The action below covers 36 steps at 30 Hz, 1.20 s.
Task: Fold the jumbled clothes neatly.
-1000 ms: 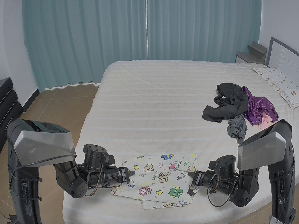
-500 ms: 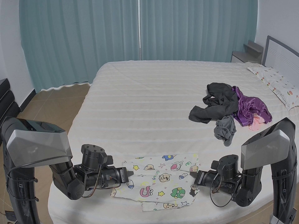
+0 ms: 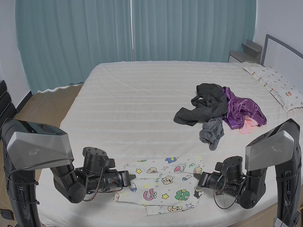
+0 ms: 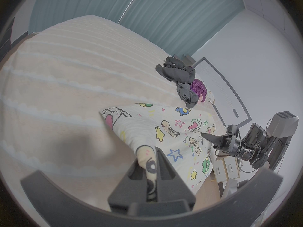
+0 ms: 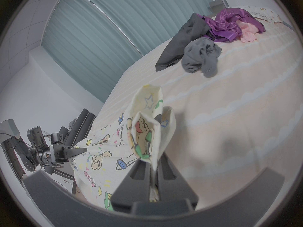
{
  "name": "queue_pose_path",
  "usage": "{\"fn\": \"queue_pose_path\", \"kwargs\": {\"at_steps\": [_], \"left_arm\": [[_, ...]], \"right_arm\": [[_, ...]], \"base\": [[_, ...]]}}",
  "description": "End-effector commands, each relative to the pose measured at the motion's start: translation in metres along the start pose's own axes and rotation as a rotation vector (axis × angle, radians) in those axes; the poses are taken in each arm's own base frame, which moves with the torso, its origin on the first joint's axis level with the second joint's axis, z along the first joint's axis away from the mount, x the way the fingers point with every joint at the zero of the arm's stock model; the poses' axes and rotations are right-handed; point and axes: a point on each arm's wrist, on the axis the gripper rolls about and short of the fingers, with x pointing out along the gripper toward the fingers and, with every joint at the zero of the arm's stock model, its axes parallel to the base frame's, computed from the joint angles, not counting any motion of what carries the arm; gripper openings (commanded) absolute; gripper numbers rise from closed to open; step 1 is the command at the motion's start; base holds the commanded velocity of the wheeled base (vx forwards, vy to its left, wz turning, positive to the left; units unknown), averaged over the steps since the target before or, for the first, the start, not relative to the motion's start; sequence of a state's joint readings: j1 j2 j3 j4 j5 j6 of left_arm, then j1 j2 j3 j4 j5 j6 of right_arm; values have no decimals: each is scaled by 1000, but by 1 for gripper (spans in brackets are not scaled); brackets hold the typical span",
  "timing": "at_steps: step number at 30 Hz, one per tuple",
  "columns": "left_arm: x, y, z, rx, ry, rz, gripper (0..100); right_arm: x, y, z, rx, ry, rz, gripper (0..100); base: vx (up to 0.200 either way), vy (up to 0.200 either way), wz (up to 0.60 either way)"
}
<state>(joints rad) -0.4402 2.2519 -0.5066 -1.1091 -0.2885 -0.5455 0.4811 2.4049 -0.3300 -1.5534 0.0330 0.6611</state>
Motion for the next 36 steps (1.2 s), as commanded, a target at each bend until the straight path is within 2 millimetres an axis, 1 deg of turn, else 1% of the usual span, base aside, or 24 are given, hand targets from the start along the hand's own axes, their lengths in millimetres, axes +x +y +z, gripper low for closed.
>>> {"fn": "queue_pose_path", "kwargs": {"at_steps": [1,8,17,18,19,20,25,27,31,32,35,36], "left_arm": [[0,1,-1,-3,3,4,0],[0,5,-1,-13,3,15,0],[-3,15,-5,-35,10,43,0],[-3,16,-4,-37,10,45,100],[-3,17,-4,-38,9,46,100],[-3,18,-4,-41,10,50,100],[-6,24,-6,-56,10,72,100],[-9,28,-7,-68,10,87,100],[-23,39,-16,-103,17,119,100],[-24,40,-16,-103,15,119,100],[-35,45,-23,-143,9,130,100],[-35,45,-23,-143,9,130,100]], "right_arm": [[0,1,1,-1,-13,10,0],[1,1,1,-2,-13,10,0],[5,-2,-4,-3,3,3,0],[6,-3,-6,-4,8,0,0],[6,-2,-6,-5,10,0,0],[7,-3,-7,-8,11,-1,100],[3,-4,-6,-4,15,-9,100],[-2,-6,-8,-3,27,-23,100],[-23,-8,-3,1,43,-29,100],[-24,-8,-3,2,45,-29,100],[-47,-8,-7,1,143,35,100],[-47,-8,-7,1,143,35,100]], "base": [[0,-200,0],[0,-200,0],[0,0,0],[0,0,0],[0,0,0],[0,0,0],[0,0,0],[0,0,0],[0,0,0],[0,0,0],[0,0,0],[0,0,0]]}}
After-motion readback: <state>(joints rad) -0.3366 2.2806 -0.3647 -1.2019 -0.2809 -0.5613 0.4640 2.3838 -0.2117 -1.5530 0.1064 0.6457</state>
